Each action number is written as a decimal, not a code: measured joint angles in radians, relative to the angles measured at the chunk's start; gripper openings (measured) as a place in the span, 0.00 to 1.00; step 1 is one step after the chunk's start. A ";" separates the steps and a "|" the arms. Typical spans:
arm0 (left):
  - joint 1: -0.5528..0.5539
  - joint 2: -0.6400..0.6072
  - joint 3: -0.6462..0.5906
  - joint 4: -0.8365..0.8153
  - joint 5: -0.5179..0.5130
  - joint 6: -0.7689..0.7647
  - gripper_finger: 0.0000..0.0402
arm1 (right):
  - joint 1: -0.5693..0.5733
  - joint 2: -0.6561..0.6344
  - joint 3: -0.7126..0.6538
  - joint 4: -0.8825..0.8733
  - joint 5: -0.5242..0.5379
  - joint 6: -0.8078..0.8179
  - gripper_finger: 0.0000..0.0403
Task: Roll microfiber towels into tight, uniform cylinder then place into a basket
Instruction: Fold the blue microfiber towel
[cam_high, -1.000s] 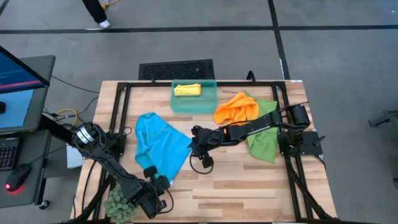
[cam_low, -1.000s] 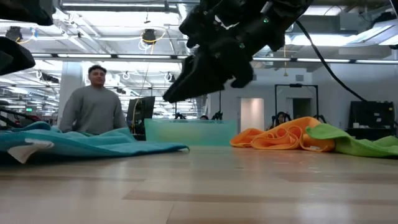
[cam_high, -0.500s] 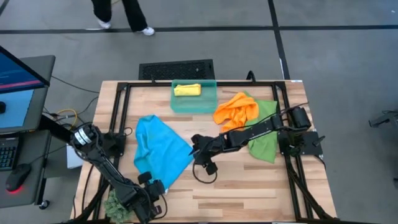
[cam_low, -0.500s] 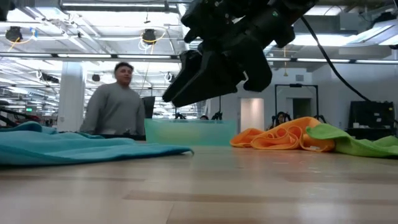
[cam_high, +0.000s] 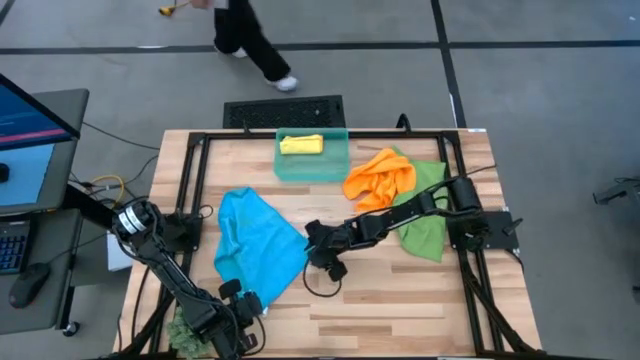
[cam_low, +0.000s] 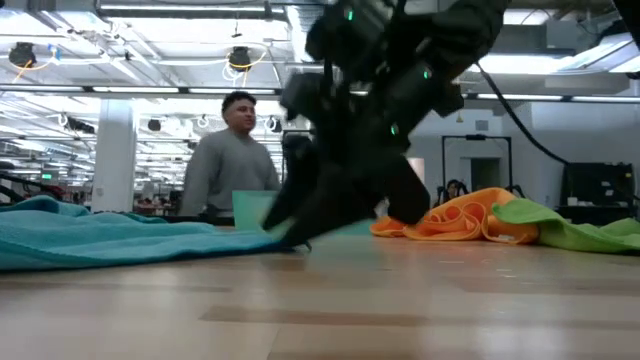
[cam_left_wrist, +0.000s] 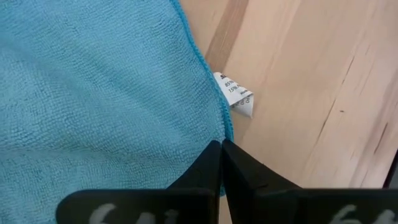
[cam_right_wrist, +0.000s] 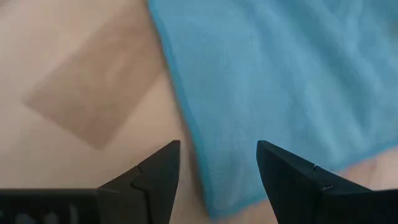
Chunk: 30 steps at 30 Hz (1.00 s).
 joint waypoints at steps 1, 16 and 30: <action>0.000 0.000 0.000 0.000 0.000 0.000 0.00 | -0.006 0.000 -0.001 -0.001 0.004 0.007 0.58; 0.002 0.000 0.000 -0.029 -0.005 0.032 0.00 | -0.024 0.023 0.002 -0.019 -0.016 0.104 0.28; 0.002 -0.001 0.127 -0.180 -0.028 0.109 0.00 | 0.071 -0.031 0.049 -0.207 0.120 0.112 0.03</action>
